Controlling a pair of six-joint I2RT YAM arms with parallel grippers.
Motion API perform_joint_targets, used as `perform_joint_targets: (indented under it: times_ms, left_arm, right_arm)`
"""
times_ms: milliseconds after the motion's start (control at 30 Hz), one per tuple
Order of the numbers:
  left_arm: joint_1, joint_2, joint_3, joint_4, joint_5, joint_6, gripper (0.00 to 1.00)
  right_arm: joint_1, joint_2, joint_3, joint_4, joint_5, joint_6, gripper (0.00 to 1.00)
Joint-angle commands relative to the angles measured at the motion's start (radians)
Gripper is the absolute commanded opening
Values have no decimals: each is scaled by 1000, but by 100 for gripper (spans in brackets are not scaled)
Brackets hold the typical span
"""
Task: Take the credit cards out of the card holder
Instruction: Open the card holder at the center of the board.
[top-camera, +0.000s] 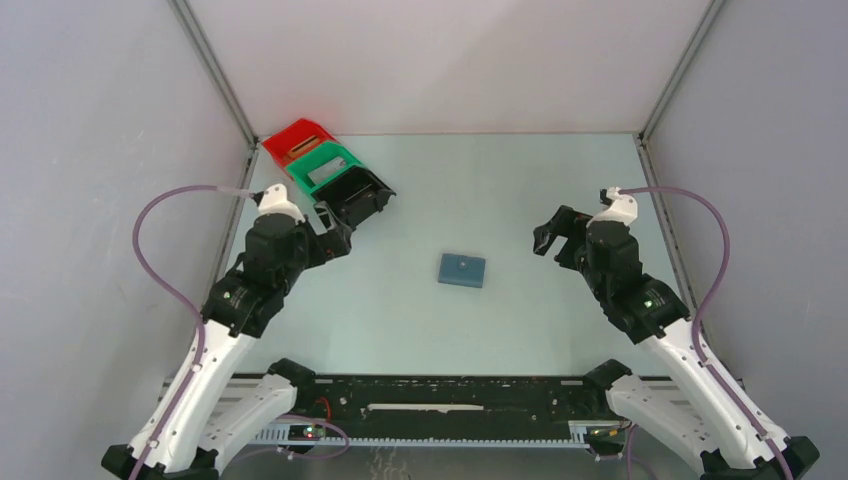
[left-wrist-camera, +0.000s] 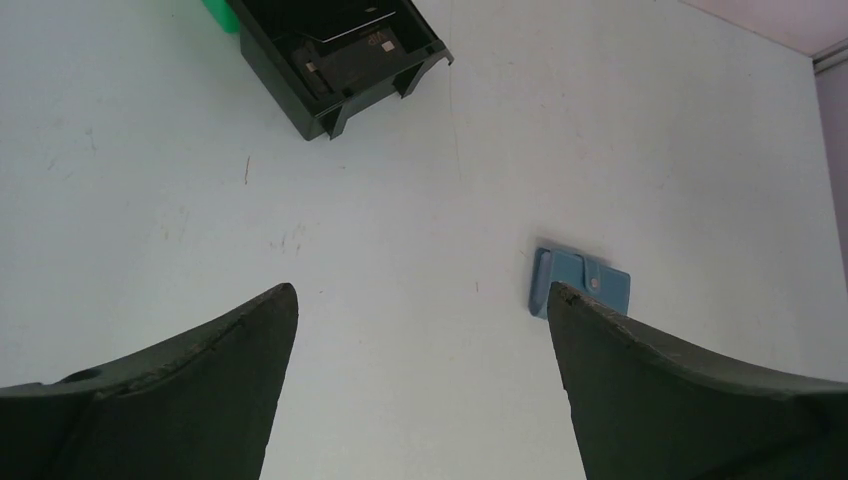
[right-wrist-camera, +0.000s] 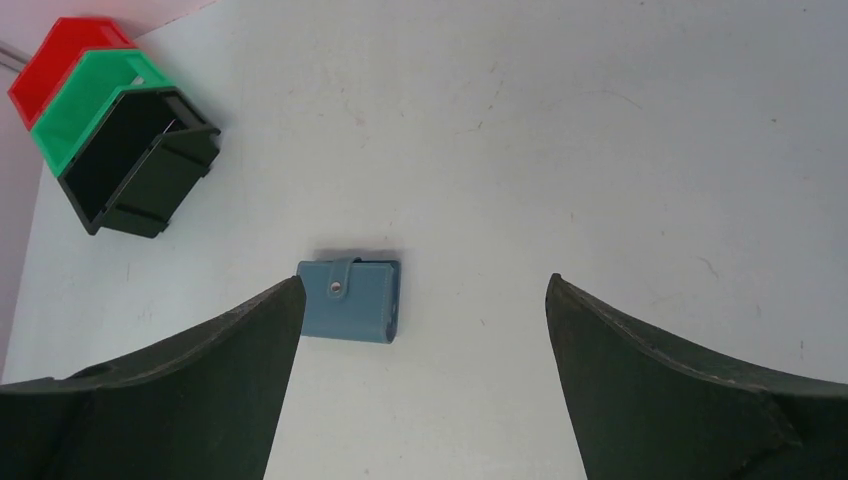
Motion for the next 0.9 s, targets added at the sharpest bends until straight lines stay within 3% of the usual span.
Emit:
perform_joint_targets:
  times_ms: [0, 600, 867]
  left_arm:
    - [-3, -40, -10, 47, -25, 25, 100]
    - [-13, -12, -73, 84, 120, 54, 100]
    - [-256, 57, -182, 108, 110, -27, 100]
  right_arm:
    - [-4, -6, 7, 24, -4, -21, 100]
    - [1, 7, -41, 54, -72, 5, 100]
    - [47, 19, -116, 68, -172, 88, 100]
